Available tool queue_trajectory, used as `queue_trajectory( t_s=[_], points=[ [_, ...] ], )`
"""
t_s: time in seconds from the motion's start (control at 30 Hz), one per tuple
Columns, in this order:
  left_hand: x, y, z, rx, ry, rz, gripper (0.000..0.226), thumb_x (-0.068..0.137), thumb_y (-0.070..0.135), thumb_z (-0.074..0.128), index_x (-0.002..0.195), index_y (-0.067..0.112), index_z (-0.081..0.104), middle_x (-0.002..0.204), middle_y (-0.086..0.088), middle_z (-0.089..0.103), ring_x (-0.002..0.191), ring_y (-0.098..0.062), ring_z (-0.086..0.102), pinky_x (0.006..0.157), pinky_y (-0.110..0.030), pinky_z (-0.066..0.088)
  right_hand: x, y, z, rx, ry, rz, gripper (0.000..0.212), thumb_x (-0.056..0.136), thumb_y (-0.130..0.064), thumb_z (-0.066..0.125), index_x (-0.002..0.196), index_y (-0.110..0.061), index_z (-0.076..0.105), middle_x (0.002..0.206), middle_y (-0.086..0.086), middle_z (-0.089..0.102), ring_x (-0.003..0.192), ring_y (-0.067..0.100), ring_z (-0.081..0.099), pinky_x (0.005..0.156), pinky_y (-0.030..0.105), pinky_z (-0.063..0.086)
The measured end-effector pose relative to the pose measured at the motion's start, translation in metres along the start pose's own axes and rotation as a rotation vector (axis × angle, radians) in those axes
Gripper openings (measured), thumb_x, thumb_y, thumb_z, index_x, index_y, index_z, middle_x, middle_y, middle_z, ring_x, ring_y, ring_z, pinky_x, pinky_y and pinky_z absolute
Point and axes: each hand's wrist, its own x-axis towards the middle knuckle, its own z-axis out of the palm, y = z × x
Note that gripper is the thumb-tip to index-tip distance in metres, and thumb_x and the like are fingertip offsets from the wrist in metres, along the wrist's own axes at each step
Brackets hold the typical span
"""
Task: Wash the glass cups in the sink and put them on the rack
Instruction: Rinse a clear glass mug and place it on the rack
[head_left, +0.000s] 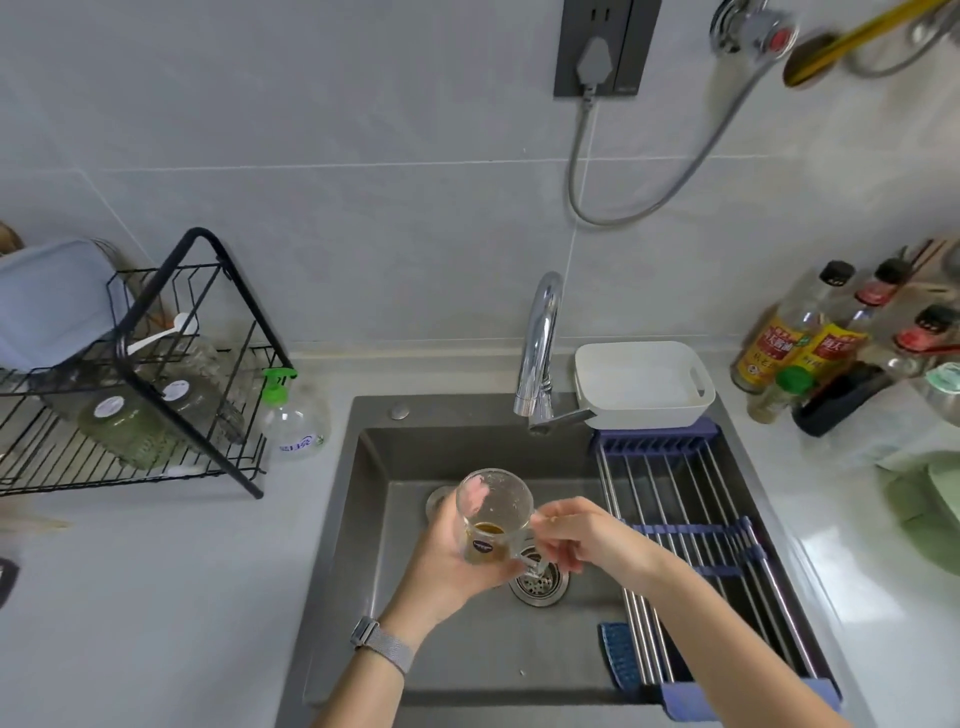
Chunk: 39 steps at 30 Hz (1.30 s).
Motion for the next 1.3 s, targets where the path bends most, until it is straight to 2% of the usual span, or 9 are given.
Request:
queue_trajectory(
  t_s=[0.13,0.23,0.3,0.4,0.5,0.6,0.7,0.9,1.3],
  points=[
    [-0.004,0.014,-0.005,0.004,0.097,0.027,0.086,0.037,0.040,0.095,0.114,0.030,0.057,0.118,0.006,0.063,0.115,-0.007,0.059,0.102,-0.031,0.048,0.001,-0.010,0.005,0.007,-0.007,-0.047,0.029,0.086,-0.032,0.052,0.060,-0.018,0.056,0.061,-0.002,0.053,0.051,0.013,0.043,0.053,0.021,0.035],
    [-0.005,0.023,-0.012,0.062,0.149,0.058,0.076,0.045,0.026,0.096,0.110,0.027,0.057,0.113,0.006,0.064,0.109,-0.006,0.061,0.090,-0.017,0.048,0.005,-0.016,0.005,0.003,0.050,-0.080,0.031,0.091,-0.035,0.053,0.070,-0.014,0.063,0.068,0.005,0.061,0.055,0.016,0.051,0.058,0.025,0.042],
    [-0.004,0.023,-0.018,0.087,0.188,0.057,0.069,0.050,0.017,0.096,0.107,0.029,0.057,0.111,0.007,0.064,0.107,-0.004,0.061,0.087,-0.011,0.046,0.013,-0.013,0.000,-0.032,0.221,-0.070,0.028,0.097,-0.033,0.053,0.083,-0.011,0.065,0.076,0.009,0.065,0.062,0.020,0.058,0.065,0.035,0.049],
    [-0.005,0.024,-0.027,0.119,0.213,0.043,0.067,0.053,0.018,0.095,0.108,0.030,0.058,0.110,0.009,0.065,0.103,0.001,0.060,0.081,-0.003,0.043,0.031,-0.005,-0.020,-0.120,0.657,-0.041,0.013,0.094,-0.019,0.058,0.105,-0.016,0.064,0.104,0.003,0.068,0.082,0.017,0.065,0.081,0.040,0.057],
    [-0.004,0.024,-0.035,0.122,0.214,0.023,0.068,0.056,0.019,0.093,0.113,0.026,0.058,0.110,0.011,0.064,0.100,0.004,0.060,0.075,0.000,0.042,0.049,-0.006,-0.047,-0.271,0.829,0.022,0.039,0.091,-0.010,0.056,0.130,-0.016,0.053,0.121,0.006,0.059,0.099,0.020,0.059,0.088,0.033,0.048],
    [-0.002,0.023,-0.038,0.125,0.224,0.012,0.070,0.055,0.020,0.094,0.116,0.024,0.059,0.111,0.012,0.064,0.099,0.003,0.061,0.074,-0.001,0.044,0.072,-0.008,-0.071,-0.555,0.788,0.086,0.052,0.092,-0.006,0.052,0.142,-0.010,0.040,0.141,0.014,0.045,0.122,0.030,0.050,0.100,0.036,0.040],
    [0.001,0.022,-0.040,0.116,0.233,0.000,0.069,0.055,0.020,0.094,0.115,0.024,0.059,0.111,0.011,0.065,0.097,0.004,0.062,0.074,-0.003,0.046,0.091,-0.006,-0.086,-0.805,0.665,0.188,0.049,0.096,-0.011,0.047,0.144,-0.005,0.036,0.143,0.015,0.046,0.131,0.033,0.042,0.109,0.037,0.031],
    [0.008,0.022,-0.038,0.110,0.222,-0.007,0.070,0.056,0.019,0.094,0.116,0.023,0.059,0.111,0.011,0.064,0.098,0.007,0.060,0.075,-0.002,0.045,0.102,0.006,-0.092,-0.820,0.715,0.159,0.030,0.101,-0.009,0.039,0.121,-0.002,0.060,0.114,0.022,0.065,0.104,0.038,0.059,0.087,0.038,0.046],
    [0.014,0.018,-0.030,0.110,0.191,-0.037,0.070,0.057,0.017,0.093,0.117,0.024,0.057,0.111,0.014,0.062,0.096,0.008,0.059,0.070,-0.001,0.044,0.096,0.025,-0.086,-0.767,0.707,0.109,0.031,0.097,-0.008,0.045,0.124,-0.008,0.059,0.104,0.017,0.069,0.091,0.034,0.064,0.081,0.036,0.052]
  ],
)
